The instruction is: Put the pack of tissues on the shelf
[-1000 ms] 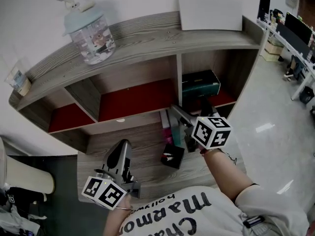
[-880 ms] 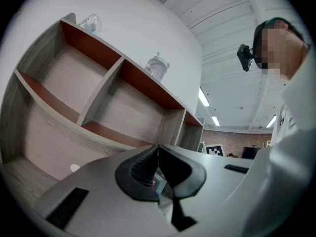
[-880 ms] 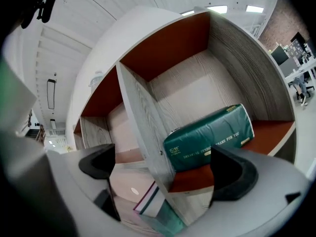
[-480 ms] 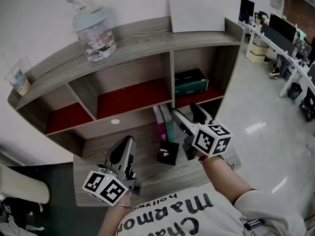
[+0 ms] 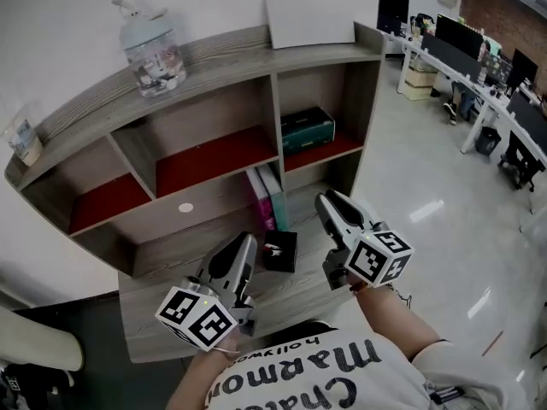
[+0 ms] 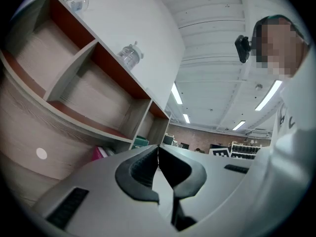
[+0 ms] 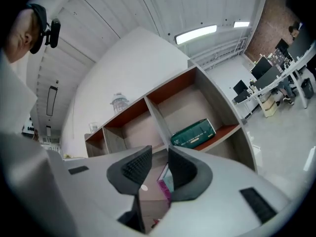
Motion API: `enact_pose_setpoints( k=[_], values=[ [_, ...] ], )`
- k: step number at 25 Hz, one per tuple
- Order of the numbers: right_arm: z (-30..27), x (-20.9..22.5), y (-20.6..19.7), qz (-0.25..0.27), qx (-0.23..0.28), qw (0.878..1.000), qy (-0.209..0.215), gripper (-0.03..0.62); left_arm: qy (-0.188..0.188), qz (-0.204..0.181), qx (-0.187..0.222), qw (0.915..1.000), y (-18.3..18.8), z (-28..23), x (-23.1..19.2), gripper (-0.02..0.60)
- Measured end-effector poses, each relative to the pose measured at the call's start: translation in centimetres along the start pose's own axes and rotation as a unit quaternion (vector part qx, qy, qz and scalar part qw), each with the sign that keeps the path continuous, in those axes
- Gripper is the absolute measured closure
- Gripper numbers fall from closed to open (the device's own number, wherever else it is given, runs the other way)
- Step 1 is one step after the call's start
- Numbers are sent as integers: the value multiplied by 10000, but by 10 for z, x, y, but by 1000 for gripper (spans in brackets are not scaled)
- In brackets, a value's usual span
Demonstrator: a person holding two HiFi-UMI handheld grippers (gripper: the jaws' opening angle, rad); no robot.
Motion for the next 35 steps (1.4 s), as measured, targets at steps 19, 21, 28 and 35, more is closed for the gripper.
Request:
enact_pose_setpoints(
  k=[19,21,28,35],
  values=[
    [67,11,41,878,-354,9953,195,572,158,-80,340,9993,-9,-43,74,563],
    [80,22,50,933,-392,9947,157,572,194,-50,345,9992,-14,-51,87,563],
    [126,57,57,924,-491,9945,87,585,282,-60,252,9993,-41,-68,138,563],
    [168,72,45,837,-704,9937,227,585,449,22,179,9988,-76,-64,182,563]
  ],
)
Point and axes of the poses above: the fingertips, and each gripper's own axes: z backward along the fingers, x to its right, y out of its top, the point moved 9 cm from there along z, backward along the fingers, and after that the axes turned 7 degrees about -x, right-handed, at the moved point
